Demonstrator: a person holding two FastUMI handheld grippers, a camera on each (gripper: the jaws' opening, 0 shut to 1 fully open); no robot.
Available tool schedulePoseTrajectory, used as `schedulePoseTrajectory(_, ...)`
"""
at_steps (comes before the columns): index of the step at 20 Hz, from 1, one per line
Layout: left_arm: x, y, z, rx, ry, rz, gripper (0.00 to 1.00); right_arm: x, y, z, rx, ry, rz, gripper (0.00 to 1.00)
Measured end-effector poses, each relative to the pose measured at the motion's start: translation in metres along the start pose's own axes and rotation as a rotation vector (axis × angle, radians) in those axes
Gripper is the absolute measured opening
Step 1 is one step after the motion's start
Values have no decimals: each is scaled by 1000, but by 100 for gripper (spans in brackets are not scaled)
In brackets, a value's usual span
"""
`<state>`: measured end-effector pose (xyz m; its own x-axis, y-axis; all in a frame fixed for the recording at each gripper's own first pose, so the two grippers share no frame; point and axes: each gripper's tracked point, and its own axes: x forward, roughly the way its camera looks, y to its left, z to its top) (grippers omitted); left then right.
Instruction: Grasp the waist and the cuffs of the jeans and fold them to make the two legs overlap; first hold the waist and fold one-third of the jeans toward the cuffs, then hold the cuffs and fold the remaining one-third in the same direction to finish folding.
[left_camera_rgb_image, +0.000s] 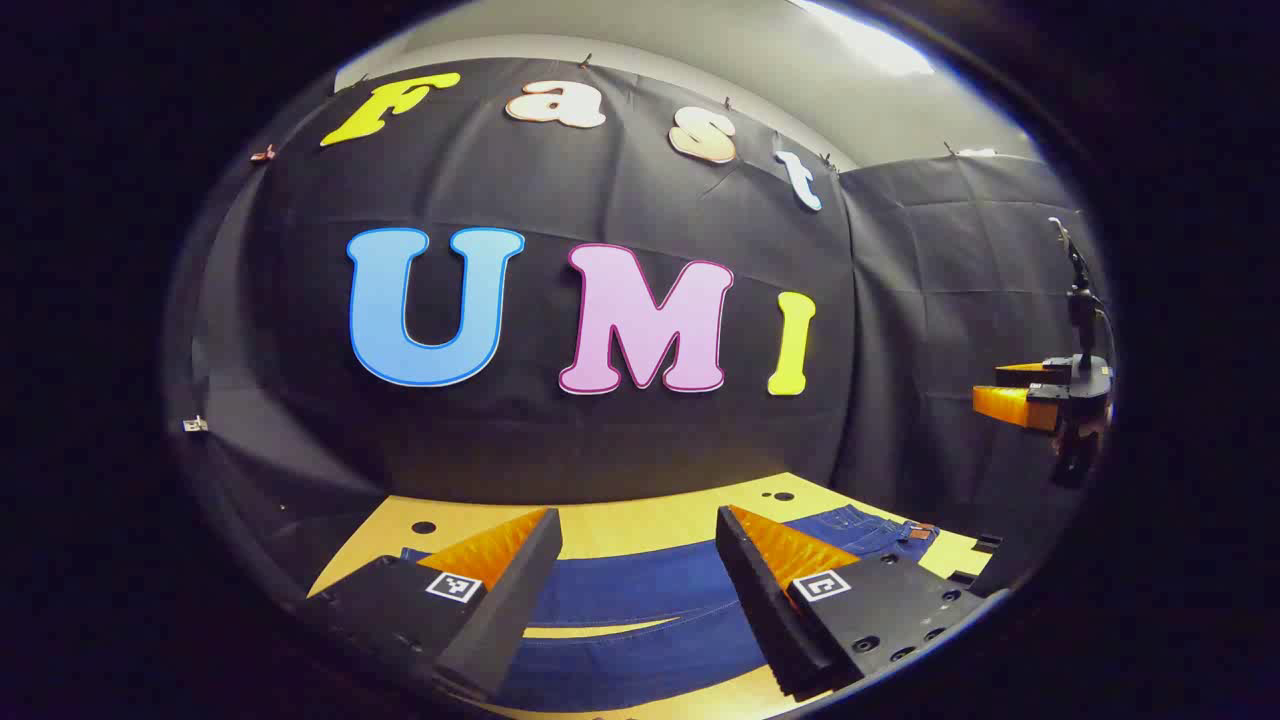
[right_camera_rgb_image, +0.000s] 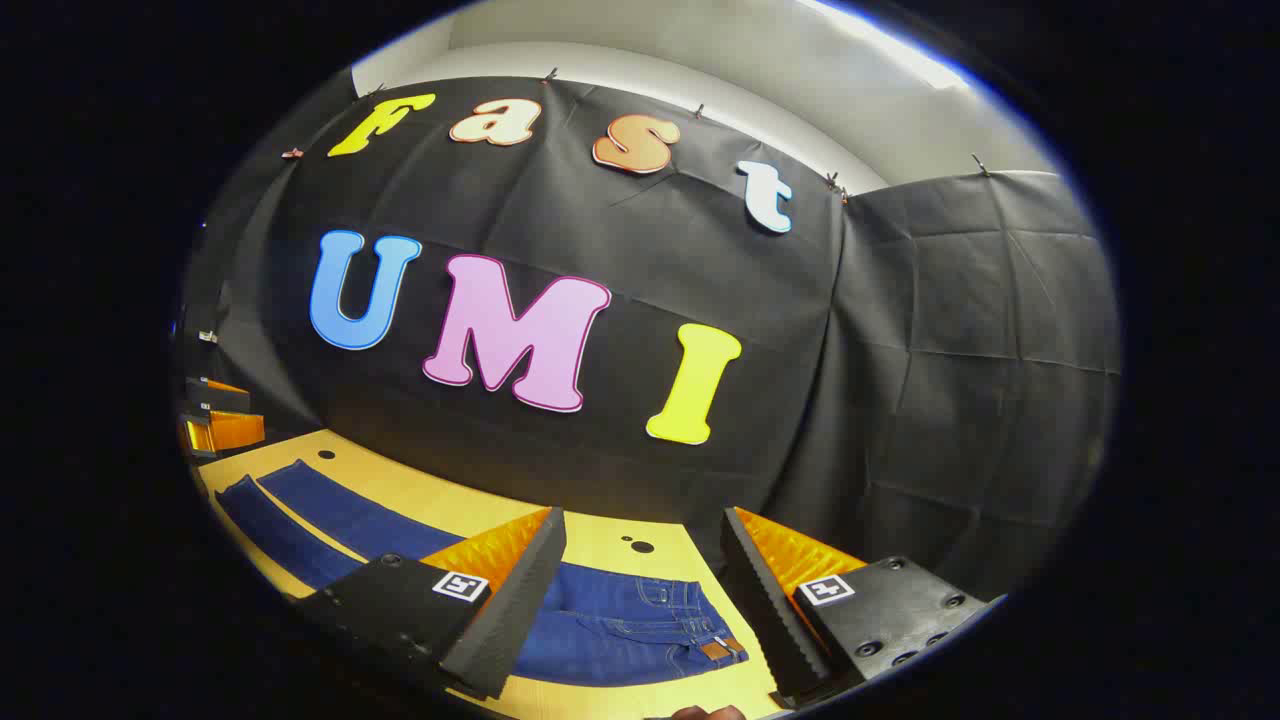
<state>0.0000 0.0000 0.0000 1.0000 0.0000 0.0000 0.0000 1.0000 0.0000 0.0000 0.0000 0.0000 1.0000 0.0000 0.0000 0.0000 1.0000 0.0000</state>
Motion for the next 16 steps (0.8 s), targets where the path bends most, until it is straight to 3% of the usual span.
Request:
schedulePoseTrajectory(5,-5,-4,-3,2,7,-35,97,-5,-7,-5,3,3,-27,96)
schedulePoseTrajectory(16,-21,38,6,56,-3,42,97,14,11,6,5,-19,-5,96)
